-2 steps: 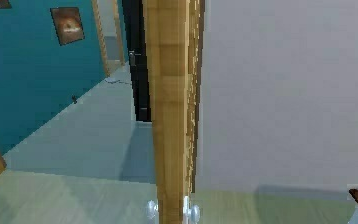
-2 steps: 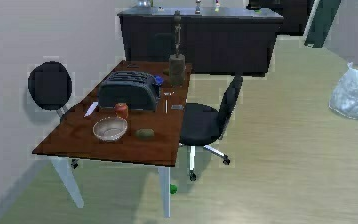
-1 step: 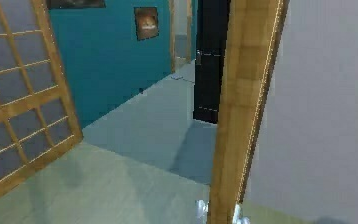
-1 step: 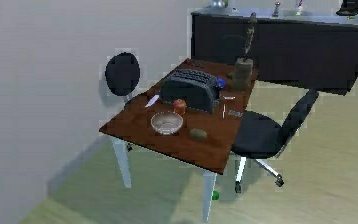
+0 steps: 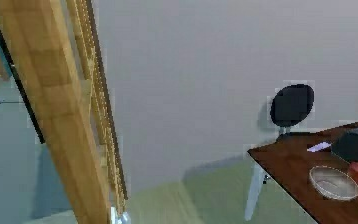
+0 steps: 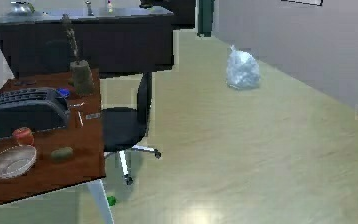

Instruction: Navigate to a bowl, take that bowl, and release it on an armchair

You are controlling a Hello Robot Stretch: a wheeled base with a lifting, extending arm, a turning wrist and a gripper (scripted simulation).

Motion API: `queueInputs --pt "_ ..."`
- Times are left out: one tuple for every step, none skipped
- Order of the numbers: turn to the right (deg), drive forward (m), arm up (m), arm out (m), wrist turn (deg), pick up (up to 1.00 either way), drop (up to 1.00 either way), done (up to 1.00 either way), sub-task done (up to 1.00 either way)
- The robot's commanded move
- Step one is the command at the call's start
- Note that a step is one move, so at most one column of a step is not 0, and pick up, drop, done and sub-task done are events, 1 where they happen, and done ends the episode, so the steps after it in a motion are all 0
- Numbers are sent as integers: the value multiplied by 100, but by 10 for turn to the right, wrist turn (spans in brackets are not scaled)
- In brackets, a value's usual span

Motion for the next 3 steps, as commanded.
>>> queueInputs --pt "450 0 0 0 0 0 0 0 0" --pt "180 0 0 0 0 0 0 0 0" --pt "0 55 0 0 0 0 0 0 0"
